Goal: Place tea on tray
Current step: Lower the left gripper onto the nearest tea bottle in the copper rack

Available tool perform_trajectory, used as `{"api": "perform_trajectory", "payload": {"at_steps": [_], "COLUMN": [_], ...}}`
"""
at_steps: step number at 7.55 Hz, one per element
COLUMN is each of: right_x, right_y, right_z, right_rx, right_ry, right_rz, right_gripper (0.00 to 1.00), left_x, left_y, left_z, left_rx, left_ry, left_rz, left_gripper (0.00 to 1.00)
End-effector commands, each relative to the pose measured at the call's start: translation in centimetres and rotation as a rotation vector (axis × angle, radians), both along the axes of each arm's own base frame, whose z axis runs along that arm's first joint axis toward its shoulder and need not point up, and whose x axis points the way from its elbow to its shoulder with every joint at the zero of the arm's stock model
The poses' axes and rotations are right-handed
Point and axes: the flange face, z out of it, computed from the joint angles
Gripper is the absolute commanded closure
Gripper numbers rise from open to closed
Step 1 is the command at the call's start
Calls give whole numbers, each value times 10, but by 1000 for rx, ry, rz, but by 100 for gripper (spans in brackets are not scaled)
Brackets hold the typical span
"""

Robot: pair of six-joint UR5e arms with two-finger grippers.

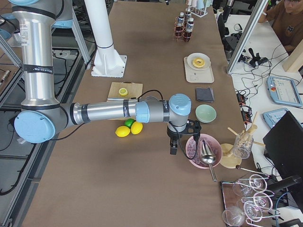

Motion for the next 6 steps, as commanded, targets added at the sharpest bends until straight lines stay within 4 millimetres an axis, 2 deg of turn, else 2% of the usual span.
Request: {"api": "perform_trajectory", "payload": {"at_steps": [1, 2, 6], "right_x": [0, 0, 0], "right_y": [-1, -3, -3], "right_z": [-4, -6, -7], "right_rx": [6, 10, 11], "right_ry": [-3, -4, -5], "right_rz": [2, 1, 2], "right_gripper": [0, 0, 0], "left_x": [25, 32, 46], "left_y": [-32, -48, -80], "left_z": [2, 6, 24], "left_rx": [-3, -6, -37], "left_ry": [-19, -24, -43], "left_rz": [-17, -21, -20], "left_gripper": [2, 2, 2]}}
